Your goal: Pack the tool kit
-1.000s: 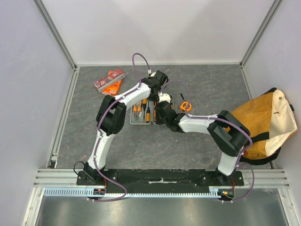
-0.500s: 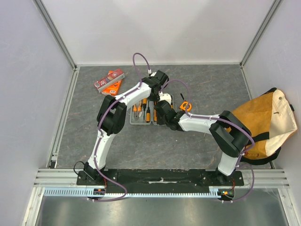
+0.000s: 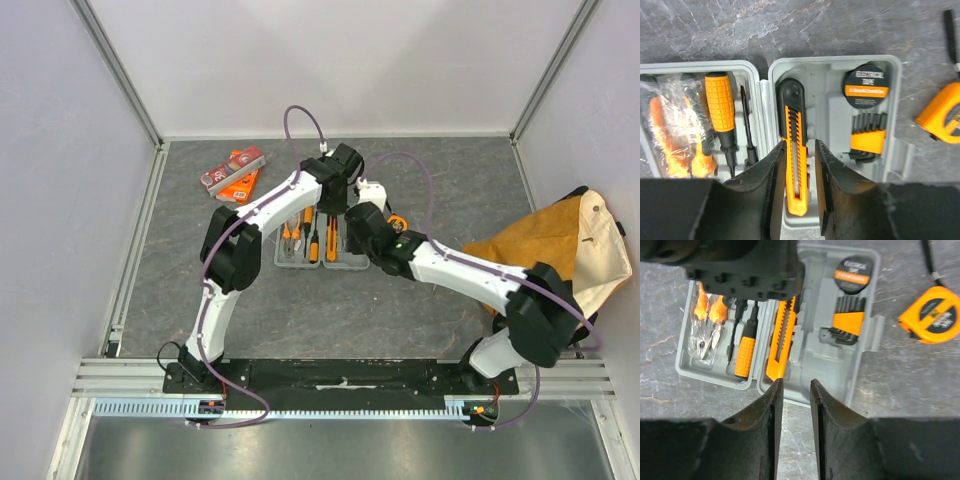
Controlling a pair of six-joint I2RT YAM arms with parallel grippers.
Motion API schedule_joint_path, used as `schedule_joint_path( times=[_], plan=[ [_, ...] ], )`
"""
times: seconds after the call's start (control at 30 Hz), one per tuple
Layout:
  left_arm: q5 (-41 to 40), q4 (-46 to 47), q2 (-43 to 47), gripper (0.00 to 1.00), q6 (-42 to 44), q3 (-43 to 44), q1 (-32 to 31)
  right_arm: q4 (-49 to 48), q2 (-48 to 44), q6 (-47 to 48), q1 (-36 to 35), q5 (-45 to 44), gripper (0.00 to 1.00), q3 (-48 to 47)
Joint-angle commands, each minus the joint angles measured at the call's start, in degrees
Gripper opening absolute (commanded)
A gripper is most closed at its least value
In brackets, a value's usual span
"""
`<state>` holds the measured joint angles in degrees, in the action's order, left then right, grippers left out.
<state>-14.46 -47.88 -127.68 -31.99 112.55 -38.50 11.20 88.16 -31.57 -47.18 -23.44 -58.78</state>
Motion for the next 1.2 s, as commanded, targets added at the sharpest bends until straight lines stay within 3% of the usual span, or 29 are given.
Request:
schedule_joint_path(
  times=[0.0, 0.17, 0.43, 0.57, 0.8, 1.1, 1.17],
  plan=[
    [-0.31, 1.64, 8.93, 0.37, -0.80, 1.62, 0.18, 5.05, -6.50, -1.82, 2.52, -6.78, 0.37, 2.44],
    [-0.75, 5.07, 16.74, 0.43, -0.88, -4.52, 2.64, 10.24, -10.11, -4.72, 10.86, -7.59, 0.44, 6.92],
    [-0.75, 13.94, 33.44, 0.61, 1.48, -23.14, 7.74, 16.57, -12.40, -7.45, 22.29, -9.51, 0.61, 12.37],
    [0.13, 16.93, 41.09, 0.64, 2.45, -31.94, 9.14, 19.03, -12.92, -8.24, 27.92, -9.08, 0.62, 14.48],
    [13.12, 22.30, 48.22, 0.64, 2.02, -44.25, 16.96, 17.11, -8.45, -6.84, 32.94, -4.34, 0.56, 13.96],
    [16.56, 23.35, 49.10, 0.64, 2.90, -46.28, 18.99, 13.50, -3.96, -5.87, 34.08, -0.47, 0.43, 15.10],
    [17.53, 23.79, 49.02, 0.64, 2.72, -46.46, 19.34, 12.97, -3.79, -5.52, 34.26, 0.23, 0.36, 15.63]
  ],
)
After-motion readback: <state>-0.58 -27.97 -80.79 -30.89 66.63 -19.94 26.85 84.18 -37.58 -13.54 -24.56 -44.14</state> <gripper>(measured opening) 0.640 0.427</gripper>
